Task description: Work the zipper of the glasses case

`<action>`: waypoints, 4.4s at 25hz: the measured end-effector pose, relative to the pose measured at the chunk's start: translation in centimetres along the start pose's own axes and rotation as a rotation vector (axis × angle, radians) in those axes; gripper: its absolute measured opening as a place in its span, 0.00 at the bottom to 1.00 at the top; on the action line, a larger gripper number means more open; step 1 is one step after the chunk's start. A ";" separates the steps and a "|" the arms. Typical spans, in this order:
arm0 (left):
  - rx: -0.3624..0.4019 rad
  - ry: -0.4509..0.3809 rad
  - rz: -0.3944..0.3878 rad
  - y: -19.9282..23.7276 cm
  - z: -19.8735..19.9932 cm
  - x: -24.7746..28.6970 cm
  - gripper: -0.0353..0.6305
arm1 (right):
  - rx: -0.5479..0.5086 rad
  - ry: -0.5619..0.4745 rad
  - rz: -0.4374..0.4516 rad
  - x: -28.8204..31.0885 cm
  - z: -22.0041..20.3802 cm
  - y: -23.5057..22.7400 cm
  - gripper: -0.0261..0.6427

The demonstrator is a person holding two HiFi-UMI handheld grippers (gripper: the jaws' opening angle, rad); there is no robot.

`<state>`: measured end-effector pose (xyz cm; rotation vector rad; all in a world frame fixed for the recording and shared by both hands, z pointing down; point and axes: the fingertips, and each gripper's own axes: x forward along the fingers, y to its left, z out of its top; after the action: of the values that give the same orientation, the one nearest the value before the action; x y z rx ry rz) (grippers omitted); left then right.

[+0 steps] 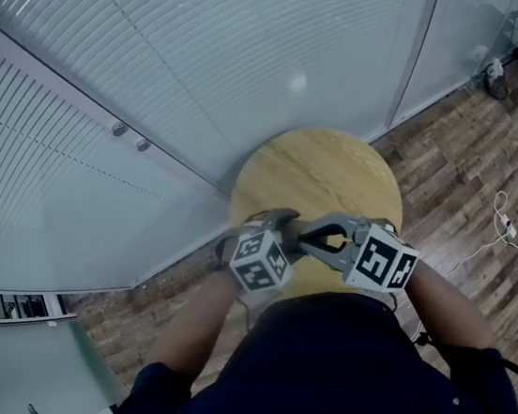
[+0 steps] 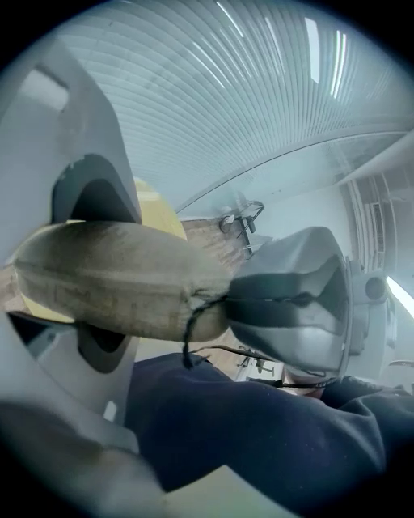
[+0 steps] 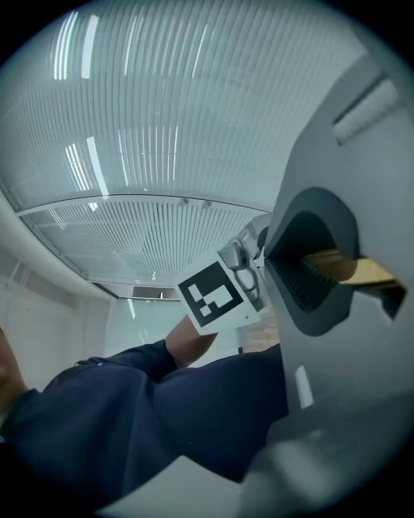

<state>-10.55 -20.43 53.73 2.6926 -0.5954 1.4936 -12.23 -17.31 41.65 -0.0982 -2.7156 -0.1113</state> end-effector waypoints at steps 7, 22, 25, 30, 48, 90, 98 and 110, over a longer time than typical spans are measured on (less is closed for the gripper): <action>-0.005 0.050 -0.083 -1.0 -0.7 0.5 0.53 | -0.171 0.051 0.012 -0.3 -1.1 0.6 0.06; -0.054 0.055 -0.190 -1.9 0.7 0.2 0.53 | -0.383 0.146 0.071 1.4 -2.7 2.0 0.35; -0.058 0.050 -0.202 -2.2 1.3 -0.1 0.53 | -0.369 0.104 0.065 0.7 -2.2 2.2 0.34; -0.027 0.072 -0.195 -2.2 1.2 -0.4 0.53 | -0.339 0.089 0.086 0.7 -1.5 2.2 0.34; -0.062 0.064 -0.173 -1.0 0.8 -0.4 0.53 | -0.109 -0.064 -0.002 -2.1 0.6 -0.9 0.05; -0.700 -1.153 -0.559 3.5 10.5 -12.8 0.50 | 0.259 -0.716 -0.109 -10.7 7.6 -5.9 0.05; -0.791 -1.365 -0.586 5.2 12.2 -16.4 0.50 | 0.180 -0.753 -0.114 -11.3 10.5 -5.6 0.05; -0.925 -1.580 -0.529 8.7 12.7 -20.7 0.49 | 0.089 -0.724 -0.105 -11.3 10.9 -3.5 0.05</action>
<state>-12.85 -24.16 28.32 2.2628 -0.2786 -0.9986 -6.64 -20.33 26.82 0.0423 -3.4441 0.0233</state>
